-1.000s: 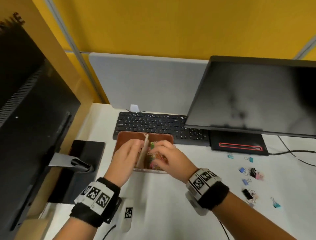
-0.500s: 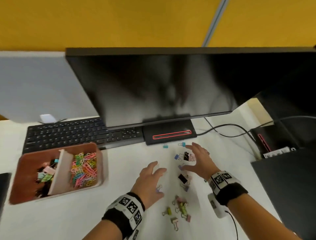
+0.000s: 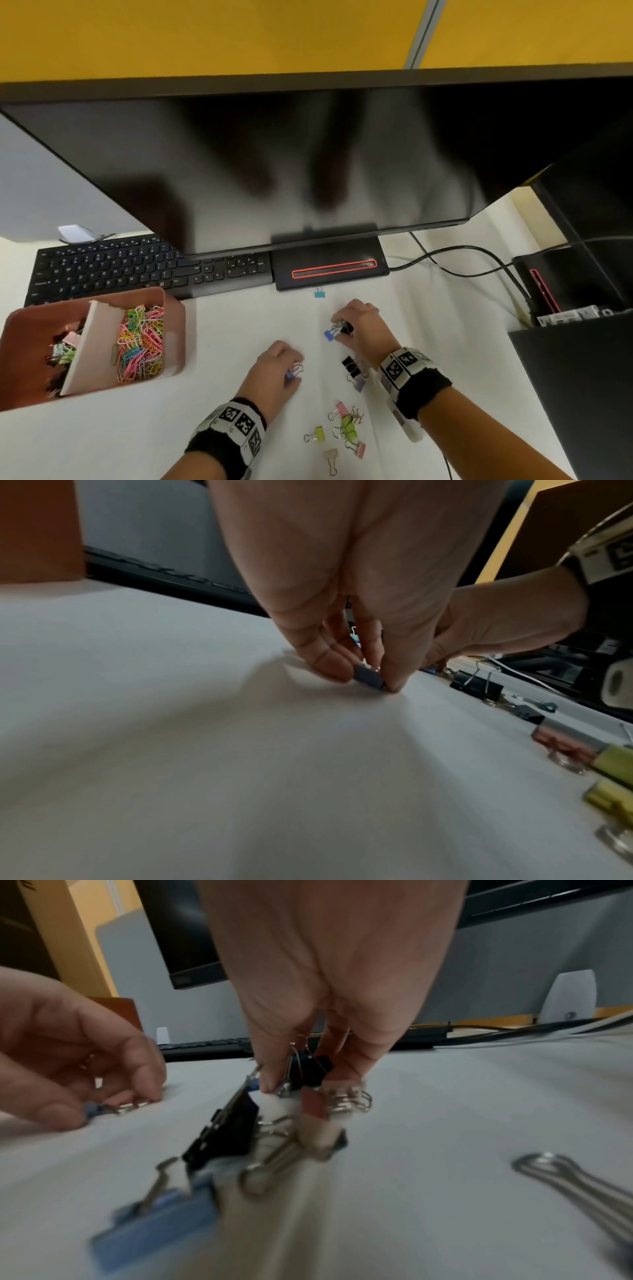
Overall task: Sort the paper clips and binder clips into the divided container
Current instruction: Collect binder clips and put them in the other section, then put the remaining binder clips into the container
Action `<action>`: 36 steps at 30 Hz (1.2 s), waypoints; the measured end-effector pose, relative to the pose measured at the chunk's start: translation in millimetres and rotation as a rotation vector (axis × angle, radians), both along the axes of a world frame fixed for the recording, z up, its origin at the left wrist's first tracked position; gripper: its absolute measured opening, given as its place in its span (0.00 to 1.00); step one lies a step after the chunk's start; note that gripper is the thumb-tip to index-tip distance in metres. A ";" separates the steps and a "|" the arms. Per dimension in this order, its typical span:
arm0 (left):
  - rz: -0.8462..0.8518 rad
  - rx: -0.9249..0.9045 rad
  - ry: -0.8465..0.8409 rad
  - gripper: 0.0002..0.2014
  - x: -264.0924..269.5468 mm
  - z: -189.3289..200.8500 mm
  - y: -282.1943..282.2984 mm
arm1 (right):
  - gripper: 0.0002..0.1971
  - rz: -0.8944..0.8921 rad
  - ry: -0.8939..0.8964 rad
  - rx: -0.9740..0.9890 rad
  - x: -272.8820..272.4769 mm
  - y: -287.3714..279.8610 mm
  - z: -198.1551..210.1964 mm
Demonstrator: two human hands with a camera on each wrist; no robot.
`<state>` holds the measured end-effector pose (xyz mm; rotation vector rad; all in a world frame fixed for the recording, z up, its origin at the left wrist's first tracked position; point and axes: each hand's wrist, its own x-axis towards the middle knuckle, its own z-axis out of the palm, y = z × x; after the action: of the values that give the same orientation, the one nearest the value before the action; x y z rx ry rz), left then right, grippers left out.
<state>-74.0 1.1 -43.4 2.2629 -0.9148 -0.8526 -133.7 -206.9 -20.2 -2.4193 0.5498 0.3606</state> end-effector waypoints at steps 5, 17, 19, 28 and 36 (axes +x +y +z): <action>0.096 -0.008 0.036 0.15 0.2 -0.5 0.8 | 0.05 0.026 0.051 0.024 -0.7 13.6 -1.2; 0.133 -0.041 0.066 0.08 12.7 -5.3 13.4 | 0.04 0.041 0.000 0.076 -10.9 36.9 12.8; 0.171 -0.066 0.078 0.12 16.3 0.5 17.6 | 0.03 0.046 -0.034 0.072 -12.3 42.7 20.5; 0.406 -0.292 -0.045 0.07 50.4 103.4 101.6 | 0.01 0.205 -0.299 0.159 35.5 110.9 84.6; 0.719 0.014 -0.184 0.07 135.2 133.8 229.5 | 0.04 0.436 -0.432 0.277 156.4 264.5 117.4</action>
<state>61.2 230.6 90.5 2.4424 -0.1154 -0.3281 22.7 57.6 97.2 -2.2325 -0.2100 0.0748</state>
